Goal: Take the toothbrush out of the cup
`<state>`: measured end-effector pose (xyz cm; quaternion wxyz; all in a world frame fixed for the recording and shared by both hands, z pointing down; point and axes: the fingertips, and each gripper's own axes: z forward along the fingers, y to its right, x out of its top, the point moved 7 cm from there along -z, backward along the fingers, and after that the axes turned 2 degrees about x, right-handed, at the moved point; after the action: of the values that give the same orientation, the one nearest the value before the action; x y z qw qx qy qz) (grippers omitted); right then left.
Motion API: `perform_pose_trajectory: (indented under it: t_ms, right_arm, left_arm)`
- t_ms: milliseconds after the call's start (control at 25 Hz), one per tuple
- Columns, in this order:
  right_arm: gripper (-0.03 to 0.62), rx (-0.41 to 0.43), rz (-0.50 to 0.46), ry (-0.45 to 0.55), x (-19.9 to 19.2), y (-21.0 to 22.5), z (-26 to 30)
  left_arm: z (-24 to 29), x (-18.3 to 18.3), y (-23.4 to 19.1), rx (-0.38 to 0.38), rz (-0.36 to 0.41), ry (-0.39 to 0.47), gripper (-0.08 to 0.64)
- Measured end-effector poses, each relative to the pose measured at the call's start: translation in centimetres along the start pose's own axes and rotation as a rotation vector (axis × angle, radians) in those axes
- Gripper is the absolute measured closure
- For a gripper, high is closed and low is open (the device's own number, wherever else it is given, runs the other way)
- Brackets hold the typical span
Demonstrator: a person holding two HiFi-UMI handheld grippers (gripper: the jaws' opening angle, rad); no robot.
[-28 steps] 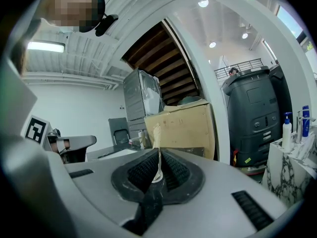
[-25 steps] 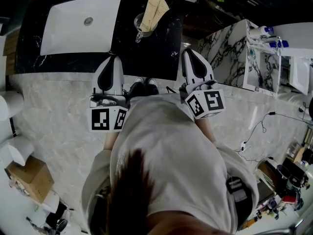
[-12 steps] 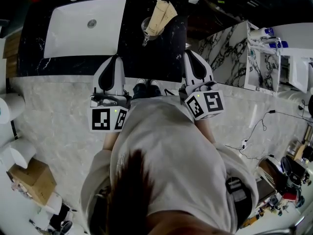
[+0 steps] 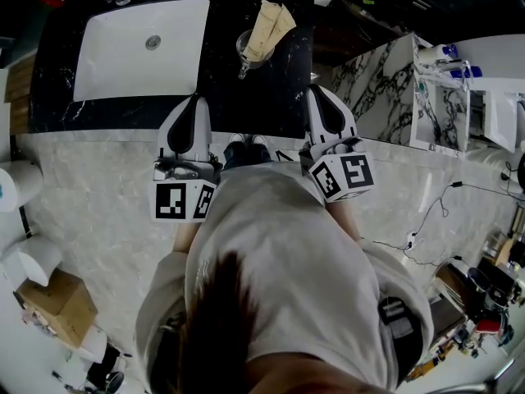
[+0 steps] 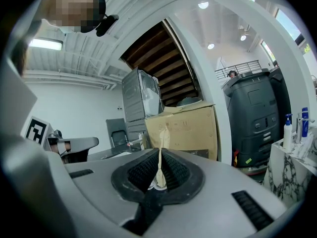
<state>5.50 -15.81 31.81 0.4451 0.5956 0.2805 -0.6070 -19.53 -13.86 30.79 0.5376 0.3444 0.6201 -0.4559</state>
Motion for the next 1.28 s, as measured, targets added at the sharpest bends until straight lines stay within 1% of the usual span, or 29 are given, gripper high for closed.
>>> perform_pose_trajectory:
  t_ms: [280,520,880,920,1000,1040,1280]
  right_arm:
    - [0.569,-0.012,0.002,0.01,0.1,0.4,0.0]
    - [0.569,-0.013,-0.001,0.017,0.2,0.6,-0.1]
    - [0.566,-0.019,-0.083,0.097,2.4,0.6,0.5]
    - [0.559,-0.015,-0.089,0.105,2.7,0.6,0.8]
    - [0.485,-0.001,-0.097,0.112,3.1,0.6,1.5]
    - [0.472,0.006,-0.1,0.112,3.2,0.7,1.9]
    - [0.448,0.035,-0.117,0.108,3.8,1.0,4.8]
  left_arm:
    - [0.4,-0.2,0.2,-0.017,0.004,-0.001,0.546]
    - [0.2,-0.3,-0.2,-0.005,0.004,-0.003,0.546]
    - [0.3,-0.2,-1.0,0.004,0.013,0.0,0.546]
    - [0.3,-0.2,-1.0,0.003,0.013,0.0,0.546]
    - [0.4,-0.1,-1.1,0.004,0.014,0.002,0.546]
    - [0.4,-0.1,-1.2,0.005,0.014,0.003,0.546]
    - [0.7,0.2,-1.9,0.023,0.016,0.013,0.546]
